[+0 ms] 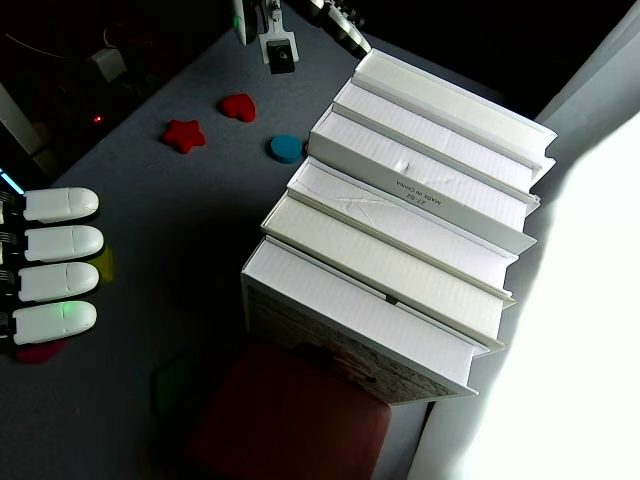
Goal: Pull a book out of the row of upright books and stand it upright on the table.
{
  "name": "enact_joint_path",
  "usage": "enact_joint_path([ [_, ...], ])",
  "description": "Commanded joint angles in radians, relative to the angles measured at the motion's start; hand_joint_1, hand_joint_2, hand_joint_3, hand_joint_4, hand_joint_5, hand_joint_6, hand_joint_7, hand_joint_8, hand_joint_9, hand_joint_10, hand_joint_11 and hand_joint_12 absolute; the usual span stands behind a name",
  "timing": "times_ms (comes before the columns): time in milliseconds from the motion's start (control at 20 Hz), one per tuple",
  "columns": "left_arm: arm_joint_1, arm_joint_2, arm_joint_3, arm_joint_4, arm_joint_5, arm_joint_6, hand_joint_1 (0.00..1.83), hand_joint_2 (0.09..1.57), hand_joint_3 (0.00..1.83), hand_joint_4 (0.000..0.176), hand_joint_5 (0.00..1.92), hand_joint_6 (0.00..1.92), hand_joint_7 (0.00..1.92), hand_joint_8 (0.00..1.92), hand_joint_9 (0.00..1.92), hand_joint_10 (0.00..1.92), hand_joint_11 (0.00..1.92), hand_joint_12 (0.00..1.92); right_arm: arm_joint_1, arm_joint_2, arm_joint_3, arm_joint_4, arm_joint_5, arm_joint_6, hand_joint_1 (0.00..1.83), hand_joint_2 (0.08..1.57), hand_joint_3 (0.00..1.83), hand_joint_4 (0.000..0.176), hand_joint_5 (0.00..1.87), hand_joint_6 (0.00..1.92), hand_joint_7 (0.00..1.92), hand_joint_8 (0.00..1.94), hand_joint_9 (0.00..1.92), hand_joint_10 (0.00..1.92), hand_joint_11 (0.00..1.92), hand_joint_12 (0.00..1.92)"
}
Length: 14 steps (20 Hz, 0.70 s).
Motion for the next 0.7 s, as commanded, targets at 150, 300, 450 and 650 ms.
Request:
enact_joint_path([
  [150,-0.013,0.007,-0.003,-0.02,-0.102,-0.001,0.01,1.36,0.01,0.047,0.0,0.0,0.0,0.0,0.0,0.0,0.0,0.0,0.019,0.006,-0.002,0.011,0.116,0.0,0.47,1.37,0.02,0.0,0.0,0.0,0.0,0.0,0.0,0.0,0.0,0.0],
  [300,-0.013,0.0,0.007,-0.022,-0.099,-0.011,0.12,1.37,0.0,0.045,0.0,0.0,0.0,0.0,0.0,0.0,0.0,0.0,0.029,0.004,0.002,0.008,0.109,0.0,0.54,1.37,0.01,0.0,0.0,0.0,0.0,0.0,0.0,0.0,0.0,0.0],
  [450,-0.015,-0.001,0.01,-0.023,-0.096,-0.012,0.12,1.36,0.0,0.063,0.0,0.0,0.0,0.0,0.0,0.0,0.0,0.0,0.081,-0.01,0.019,-0.02,0.07,0.0,0.56,1.37,0.0,0.0,0.0,0.0,0.0,0.0,0.0,0.0,0.0,0.0],
  [650,-0.014,-0.001,0.014,-0.024,-0.087,-0.012,0.09,1.36,0.0,0.022,0.0,0.0,0.0,0.0,0.0,0.0,0.0,0.0,0.189,-0.04,0.051,-0.07,-0.003,-0.001,0.47,1.39,0.01,0.0,0.02,0.01,0.0,0.0,0.0,0.0,0.0,0.0],
])
